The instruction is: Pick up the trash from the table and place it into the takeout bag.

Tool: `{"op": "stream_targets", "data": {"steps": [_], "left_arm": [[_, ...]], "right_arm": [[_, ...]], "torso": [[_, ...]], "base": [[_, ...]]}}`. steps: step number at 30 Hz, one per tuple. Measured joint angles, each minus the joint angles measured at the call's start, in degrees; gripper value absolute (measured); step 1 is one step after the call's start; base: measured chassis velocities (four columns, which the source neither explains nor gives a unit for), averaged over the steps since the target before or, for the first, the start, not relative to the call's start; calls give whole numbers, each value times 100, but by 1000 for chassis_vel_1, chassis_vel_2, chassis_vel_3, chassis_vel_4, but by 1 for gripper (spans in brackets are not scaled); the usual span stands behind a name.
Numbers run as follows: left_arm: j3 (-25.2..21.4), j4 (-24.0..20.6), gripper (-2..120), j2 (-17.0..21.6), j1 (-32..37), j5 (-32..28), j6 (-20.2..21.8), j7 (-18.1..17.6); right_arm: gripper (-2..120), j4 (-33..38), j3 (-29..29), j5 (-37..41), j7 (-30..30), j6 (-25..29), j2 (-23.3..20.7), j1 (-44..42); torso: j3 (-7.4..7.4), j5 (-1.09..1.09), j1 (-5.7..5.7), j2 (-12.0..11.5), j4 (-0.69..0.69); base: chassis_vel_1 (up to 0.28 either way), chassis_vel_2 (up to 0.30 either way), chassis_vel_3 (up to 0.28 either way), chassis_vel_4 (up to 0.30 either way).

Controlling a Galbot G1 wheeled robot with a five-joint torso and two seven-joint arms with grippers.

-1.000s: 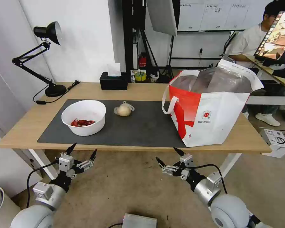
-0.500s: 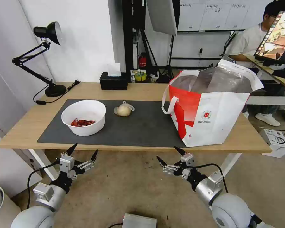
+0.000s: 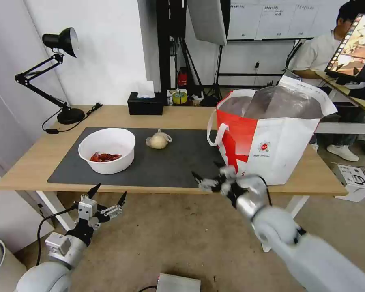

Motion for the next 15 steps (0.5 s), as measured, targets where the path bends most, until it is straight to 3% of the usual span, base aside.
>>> {"op": "stream_targets", "data": {"steps": [2, 5, 6, 9, 10, 15], "left_arm": [[1, 10, 100, -17, 3, 11, 1, 3], [-4, 48, 100, -58, 10, 29, 1, 2], [-4, 48, 100, -58, 10, 29, 1, 2], [-20, 81, 100, -83, 7, 30, 1, -3], [-20, 81, 100, -83, 7, 30, 1, -3], [-19, 115, 100, -128, 9, 43, 2, -7]], "right_arm": [[100, -156, -158, 71, 27, -28, 97, 268], [100, -1097, -769, 248, 126, -137, 637, 1398], [100, -1097, -769, 248, 126, -137, 637, 1398], [100, -2035, -1200, 387, 109, -263, 1171, 2155], [100, -2035, -1200, 387, 109, -263, 1171, 2155], [100, -3391, -1511, 406, 5, -293, 1930, 2866]], "torso": [[0, -1, 0, 0, 2], [0, -1, 1, 0, 3], [0, -1, 1, 0, 3], [0, 0, 0, -1, 3], [0, 0, 0, -1, 3], [0, -1, 1, 0, 2]], "base": [[0, 0, 0, 0], [0, 0, 0, 0], [0, 0, 0, 0], [0, 0, 0, 0], [0, 0, 0, 0], [0, 0, 0, 0]]}}
